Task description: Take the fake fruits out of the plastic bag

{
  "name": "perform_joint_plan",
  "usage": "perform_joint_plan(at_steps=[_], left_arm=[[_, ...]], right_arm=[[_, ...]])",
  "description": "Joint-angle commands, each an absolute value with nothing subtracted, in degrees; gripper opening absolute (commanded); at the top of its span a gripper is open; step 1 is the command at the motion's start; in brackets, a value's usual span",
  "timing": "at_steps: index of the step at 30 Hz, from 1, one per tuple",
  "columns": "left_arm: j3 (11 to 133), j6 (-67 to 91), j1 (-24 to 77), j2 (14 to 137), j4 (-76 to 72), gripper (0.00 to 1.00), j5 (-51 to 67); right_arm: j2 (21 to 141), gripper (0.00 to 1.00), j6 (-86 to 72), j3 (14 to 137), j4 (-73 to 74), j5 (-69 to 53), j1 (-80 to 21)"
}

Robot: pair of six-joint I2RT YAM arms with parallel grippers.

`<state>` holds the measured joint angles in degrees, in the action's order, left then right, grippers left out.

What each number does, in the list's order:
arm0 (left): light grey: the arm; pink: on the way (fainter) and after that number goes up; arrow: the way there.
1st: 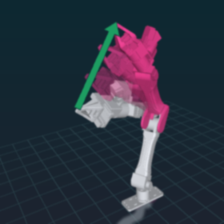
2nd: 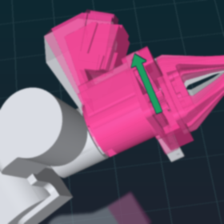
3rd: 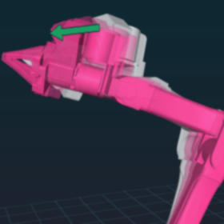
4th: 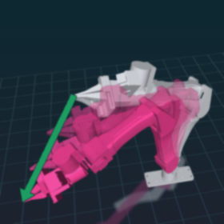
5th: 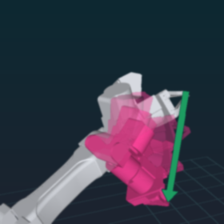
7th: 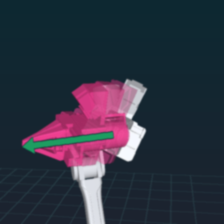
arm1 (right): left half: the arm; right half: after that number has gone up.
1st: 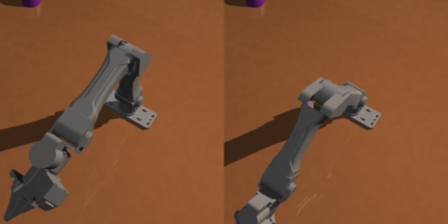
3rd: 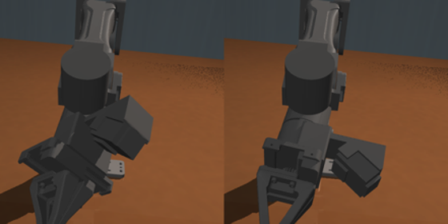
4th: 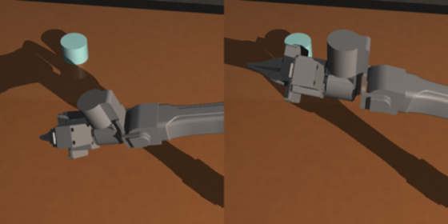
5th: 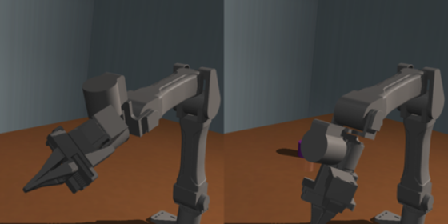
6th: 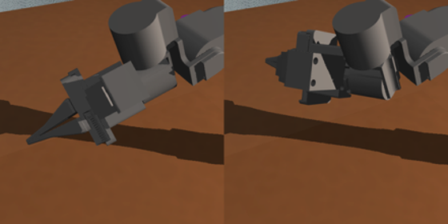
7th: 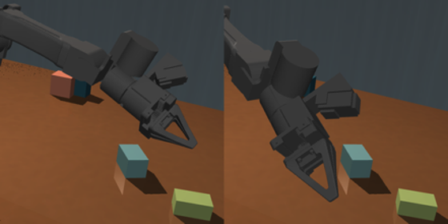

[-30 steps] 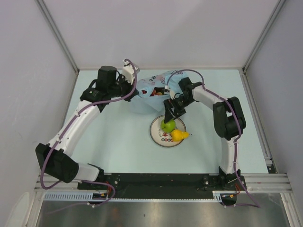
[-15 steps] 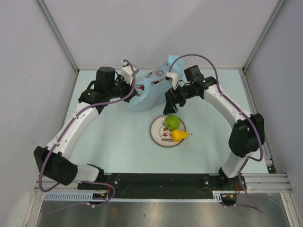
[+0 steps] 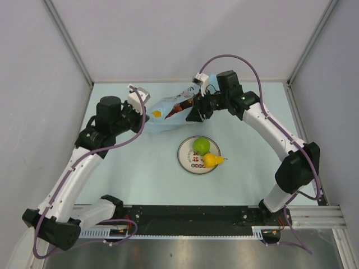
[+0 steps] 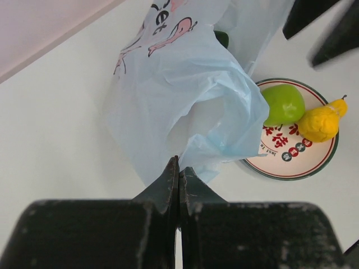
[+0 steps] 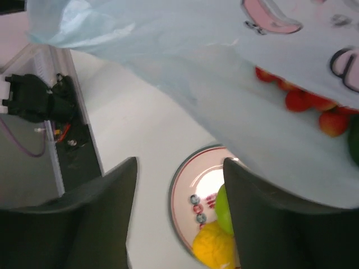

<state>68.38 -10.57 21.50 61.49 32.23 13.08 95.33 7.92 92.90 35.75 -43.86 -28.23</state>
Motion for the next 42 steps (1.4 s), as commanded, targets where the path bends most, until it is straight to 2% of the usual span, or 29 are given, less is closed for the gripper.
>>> perform_joint_plan(at_steps=[1,2,3,6,9,14,16,17,20,23,28,29,33,36,42], left_arm=[[66.4,-9.1,21.1,56.4,31.6,0.0,9.6],[66.4,-8.6,21.1,56.4,31.6,0.0,9.5],[66.6,-8.2,21.1,56.4,31.7,0.0,9.5],[66.4,-7.4,21.0,56.3,31.2,0.0,9.7],[65.5,-7.0,21.0,55.5,30.4,0.0,9.3],[64.5,-4.1,19.9,55.0,29.3,0.0,7.2],[63.6,-1.2,18.6,55.0,28.4,0.0,5.5],[62.7,-0.4,17.9,55.1,28.2,0.0,5.4],[60.7,5.3,14.7,54.7,29.2,0.0,5.0],[58.4,8.4,12.4,52.8,31.0,0.0,5.5],[54.2,10.8,9.2,48.3,32.8,0.0,8.9],[53.9,11.0,8.8,47.9,33.0,0.0,10.4],[52.7,10.8,6.6,46.8,32.4,0.0,10.7],[52.9,10.9,5.5,46.8,31.8,0.0,11.7],[55.8,9.9,4.2,47.7,31.2,0.0,11.8]], right_arm=[[92.1,0.27,1.6,89.9,14.6,-32.0,-34.0],[92.7,0.16,4.2,89.4,14.3,-27.1,-35.4],[93.3,0.0,8.3,88.9,14.2,-24.1,-38.5],[96.4,0.0,9.1,86.0,11.6,-13.6,-41.2],[100.9,0.0,6.1,84.8,11.2,-11.8,-41.9],[102.3,0.0,17.8,77.6,12.0,-10.8,-48.9],[102.1,0.12,18.1,73.3,10.5,-10.4,-51.2],[102.0,0.31,16.3,72.4,9.5,-11.1,-52.7],[101.6,0.37,12.1,72.5,8.5,-17.3,-52.6],[99.4,0.28,7.0,74.9,9.5,-21.2,-51.2],[94.6,0.25,1.7,79.2,10.7,-28.8,-46.7],[94.2,0.19,1.2,80.2,10.7,-29.5,-46.2],[93.8,0.08,-2.5,81.4,6.2,-28.1,-45.2],[96.1,0.06,-0.6,83.1,5.5,-23.5,-46.1],[106.2,0.0,11.3,85.3,6.8,-5.7,-50.1]])
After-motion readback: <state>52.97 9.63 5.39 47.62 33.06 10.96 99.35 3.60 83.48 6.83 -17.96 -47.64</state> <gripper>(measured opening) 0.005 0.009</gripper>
